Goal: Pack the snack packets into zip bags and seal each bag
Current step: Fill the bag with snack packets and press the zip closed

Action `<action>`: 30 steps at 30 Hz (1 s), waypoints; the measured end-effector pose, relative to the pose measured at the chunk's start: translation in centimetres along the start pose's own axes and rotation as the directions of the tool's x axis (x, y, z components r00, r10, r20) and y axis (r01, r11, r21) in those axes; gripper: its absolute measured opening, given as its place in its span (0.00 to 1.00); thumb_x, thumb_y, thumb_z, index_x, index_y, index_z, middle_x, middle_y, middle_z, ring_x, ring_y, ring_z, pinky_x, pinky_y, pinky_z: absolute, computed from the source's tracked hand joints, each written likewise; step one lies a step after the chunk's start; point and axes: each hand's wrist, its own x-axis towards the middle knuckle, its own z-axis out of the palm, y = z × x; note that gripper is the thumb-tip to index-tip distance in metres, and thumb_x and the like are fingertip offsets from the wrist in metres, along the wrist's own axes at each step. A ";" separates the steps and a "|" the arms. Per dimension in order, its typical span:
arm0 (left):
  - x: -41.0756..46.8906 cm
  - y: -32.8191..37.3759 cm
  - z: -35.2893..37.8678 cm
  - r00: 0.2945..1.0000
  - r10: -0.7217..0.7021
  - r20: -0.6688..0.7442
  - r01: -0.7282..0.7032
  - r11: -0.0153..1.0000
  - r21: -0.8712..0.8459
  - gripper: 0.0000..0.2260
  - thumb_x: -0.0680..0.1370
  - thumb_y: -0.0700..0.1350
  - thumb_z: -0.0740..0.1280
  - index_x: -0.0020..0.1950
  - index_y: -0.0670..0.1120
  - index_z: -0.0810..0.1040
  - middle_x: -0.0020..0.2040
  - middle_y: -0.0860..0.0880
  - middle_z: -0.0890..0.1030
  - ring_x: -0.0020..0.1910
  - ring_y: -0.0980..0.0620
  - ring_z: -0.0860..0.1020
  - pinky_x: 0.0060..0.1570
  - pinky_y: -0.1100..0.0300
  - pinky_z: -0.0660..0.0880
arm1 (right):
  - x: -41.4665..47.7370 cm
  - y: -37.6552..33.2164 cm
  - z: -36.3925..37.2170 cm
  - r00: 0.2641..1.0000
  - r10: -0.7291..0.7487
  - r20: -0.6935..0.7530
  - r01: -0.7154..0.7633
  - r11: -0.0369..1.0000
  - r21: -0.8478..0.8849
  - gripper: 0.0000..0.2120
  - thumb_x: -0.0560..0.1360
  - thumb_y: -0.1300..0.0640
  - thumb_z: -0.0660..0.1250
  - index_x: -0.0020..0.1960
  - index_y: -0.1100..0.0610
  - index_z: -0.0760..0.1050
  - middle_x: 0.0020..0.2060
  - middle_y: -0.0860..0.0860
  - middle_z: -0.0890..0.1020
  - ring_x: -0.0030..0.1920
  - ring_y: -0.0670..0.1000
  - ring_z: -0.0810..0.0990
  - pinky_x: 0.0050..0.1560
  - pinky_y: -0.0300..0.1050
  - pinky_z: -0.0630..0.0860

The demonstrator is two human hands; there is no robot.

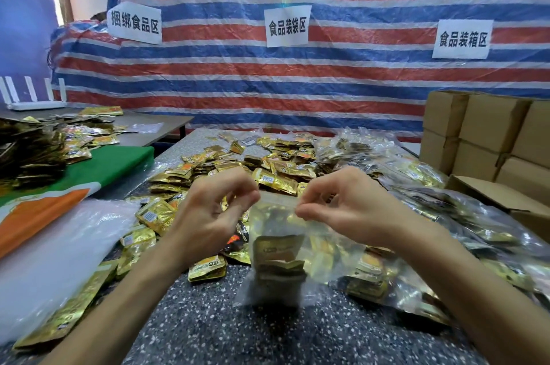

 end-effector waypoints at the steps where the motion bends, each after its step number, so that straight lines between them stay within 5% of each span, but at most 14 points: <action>1: 0.1 0.0 0.2 1.000 0.005 -0.007 -0.005 1.000 0.004 0.05 0.76 0.37 0.67 0.39 0.39 0.77 0.35 0.49 0.76 0.36 0.52 0.72 0.36 0.61 0.68 | -0.4 0.4 -0.2 1.000 0.010 -0.008 -0.010 1.000 0.009 0.04 0.76 0.51 0.73 0.44 0.49 0.85 0.39 0.43 0.85 0.41 0.43 0.81 0.48 0.53 0.80; 9: 0.7 -0.7 0.9 0.998 -0.018 -0.064 0.017 1.000 -0.014 0.06 0.75 0.38 0.66 0.41 0.37 0.78 0.36 0.46 0.77 0.37 0.49 0.74 0.36 0.52 0.72 | -3.3 4.8 -2.6 0.994 0.099 -0.055 -0.092 0.988 0.122 0.03 0.73 0.51 0.73 0.42 0.48 0.85 0.39 0.46 0.86 0.40 0.51 0.83 0.44 0.53 0.82; 15: 1.0 -1.0 1.7 0.995 0.009 -0.095 -0.009 1.000 0.002 0.07 0.76 0.38 0.67 0.40 0.36 0.78 0.35 0.44 0.78 0.36 0.43 0.74 0.37 0.48 0.70 | -5.3 6.8 -3.3 0.985 0.107 -0.133 -0.081 0.979 0.189 0.07 0.69 0.47 0.73 0.38 0.49 0.85 0.38 0.49 0.86 0.32 0.41 0.80 0.31 0.32 0.74; 20: 1.0 -1.5 2.1 0.996 -0.003 -0.089 0.002 1.000 -0.017 0.05 0.75 0.37 0.67 0.40 0.40 0.79 0.35 0.50 0.77 0.35 0.51 0.74 0.35 0.53 0.72 | -6.0 7.6 -3.0 0.964 0.057 -0.261 -0.017 0.988 0.151 0.16 0.64 0.40 0.73 0.35 0.54 0.83 0.32 0.50 0.84 0.25 0.42 0.76 0.25 0.29 0.68; 24: -0.1 -4.4 -0.1 0.945 -0.212 -0.248 0.162 0.965 -0.206 0.11 0.77 0.32 0.67 0.40 0.46 0.79 0.33 0.52 0.79 0.34 0.58 0.76 0.34 0.65 0.75 | -7.8 10.7 -3.1 0.888 0.213 -0.407 -0.143 0.970 0.196 0.11 0.68 0.49 0.76 0.35 0.56 0.83 0.30 0.51 0.83 0.27 0.46 0.78 0.27 0.34 0.71; 26: -0.9 -5.6 -1.0 0.938 -0.250 -0.239 0.195 0.953 -0.232 0.14 0.79 0.31 0.66 0.40 0.48 0.79 0.34 0.52 0.79 0.35 0.59 0.77 0.37 0.69 0.75 | -8.7 11.3 -1.4 0.870 0.323 -0.373 -0.219 0.930 0.295 0.11 0.68 0.44 0.73 0.38 0.53 0.83 0.33 0.47 0.84 0.31 0.44 0.80 0.30 0.32 0.73; 30: -1.1 -5.8 0.5 0.942 -0.303 -0.146 0.256 0.928 -0.272 0.08 0.79 0.40 0.66 0.42 0.51 0.78 0.39 0.50 0.82 0.41 0.56 0.82 0.44 0.67 0.77 | -6.8 9.6 5.4 0.913 0.402 -0.066 -0.351 0.859 0.374 0.33 0.61 0.34 0.73 0.61 0.49 0.76 0.50 0.42 0.82 0.48 0.40 0.81 0.47 0.34 0.79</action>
